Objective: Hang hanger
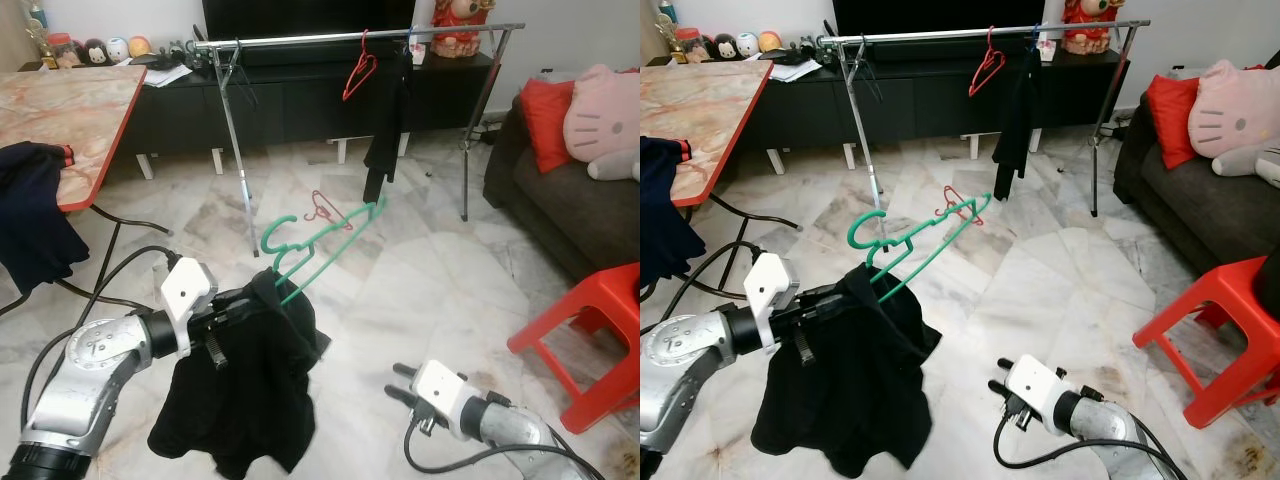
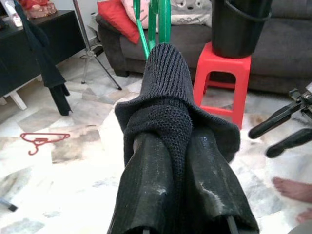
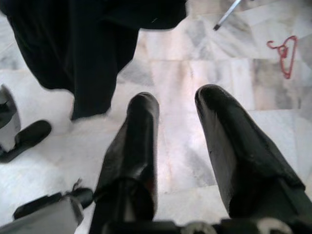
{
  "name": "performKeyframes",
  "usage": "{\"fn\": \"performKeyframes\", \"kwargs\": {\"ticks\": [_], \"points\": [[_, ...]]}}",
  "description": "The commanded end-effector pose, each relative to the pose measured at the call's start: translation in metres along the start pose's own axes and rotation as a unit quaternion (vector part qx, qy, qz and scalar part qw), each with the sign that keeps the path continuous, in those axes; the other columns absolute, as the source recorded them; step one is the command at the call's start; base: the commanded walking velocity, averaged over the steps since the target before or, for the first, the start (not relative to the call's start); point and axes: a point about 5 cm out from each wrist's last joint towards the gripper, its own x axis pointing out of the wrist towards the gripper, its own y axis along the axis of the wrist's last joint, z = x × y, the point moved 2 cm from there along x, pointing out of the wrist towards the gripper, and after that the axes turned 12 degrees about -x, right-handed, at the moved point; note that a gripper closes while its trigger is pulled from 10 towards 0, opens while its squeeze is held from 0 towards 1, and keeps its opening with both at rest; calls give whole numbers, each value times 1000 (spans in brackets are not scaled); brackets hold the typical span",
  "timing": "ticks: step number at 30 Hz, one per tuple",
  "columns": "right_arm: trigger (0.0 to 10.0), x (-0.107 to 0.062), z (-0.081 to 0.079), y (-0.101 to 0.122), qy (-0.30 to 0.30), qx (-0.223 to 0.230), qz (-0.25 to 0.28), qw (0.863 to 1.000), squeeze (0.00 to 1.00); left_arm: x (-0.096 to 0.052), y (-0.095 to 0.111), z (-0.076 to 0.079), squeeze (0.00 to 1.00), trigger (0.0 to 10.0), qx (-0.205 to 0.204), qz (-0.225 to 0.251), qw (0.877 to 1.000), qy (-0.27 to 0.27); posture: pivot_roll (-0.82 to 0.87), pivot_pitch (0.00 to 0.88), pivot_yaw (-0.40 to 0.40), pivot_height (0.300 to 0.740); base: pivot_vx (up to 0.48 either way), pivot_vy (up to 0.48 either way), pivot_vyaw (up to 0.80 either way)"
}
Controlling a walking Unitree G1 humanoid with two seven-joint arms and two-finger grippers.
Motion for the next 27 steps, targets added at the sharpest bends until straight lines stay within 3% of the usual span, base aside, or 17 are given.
{"fn": "performKeyframes", "kwargs": {"ticks": [1, 7, 9, 10, 13, 18, 19, 20, 21, 22, 24, 27], "points": [[10000, -3, 1, -1, 3, -8, -7, 1000, 1000, 1, 11, -2, 0, 10000, 25, 15, 1000, -3, -71, 0, -14, 740, 0, 0, 0], [10000, -11, -1, -6, 30, -15, -17, 999, 1000, -4, -1, -1, 0, 10000, 63, -41, 997, -27, -68, 0, -14, 740, 0, 0, 0], [10000, -15, 4, -3, 34, -24, -16, 999, 1000, -7, -14, -2, 0, 10000, 115, -100, 987, -42, -65, 0, -16, 740, 0, 0, 0], [10000, -18, 8, 3, 36, -25, -5, 999, 1000, -9, -22, -1, 0, 10000, 120, -121, 984, -53, -69, 0, -16, 740, 0, 0, 0], [10000, -24, 15, 9, 36, -38, 4, 999, 1000, -10, -27, 0, 0, 10000, 103, -124, 985, -54, -69, 0, -16, 740, 0, 0, 0], [10000, -32, 25, 16, 29, -54, 14, 998, 1000, -10, -34, 2, 0, 10000, 110, -145, 981, -65, -75, 0, -16, 740, 0, 0, 0], [10000, -38, 32, 28, 31, -47, 44, 997, 1000, -13, -41, 7, 0, 10000, 125, -174, 972, -95, -77, 0, -18, 740, 0, 0, 0], [10000, -41, 34, 34, 33, -47, 60, 997, 831, -15, -44, 10, 0, 10000, 127, -185, 968, -108, -77, 0, -18, 740, 0, 0, 0], [10000, -44, 37, 41, 32, -51, 74, 995, 149, -17, -46, 12, 0, 10000, 126, -194, 965, -121, -77, 0, -18, 740, 0, 0, 0], [10000, -46, 41, 45, 29, -54, 80, 995, 0, -18, -46, 13, 0, 10000, 126, -198, 963, -129, -77, 0, -18, 740, 0, 0, 0], [10000, -48, 46, 49, 29, -60, 83, 994, 0, -18, -46, 14, 0, 10000, 128, -200, 962, -136, -75, 0, -21, 740, 0, 0, 0], [10000, -51, 64, 61, -14, -105, 96, 990, 0, -17, -46, 13, 0, 10000, 138, -208, 958, -142, -70, 0, -21, 740, 0, 0, 0]]}}
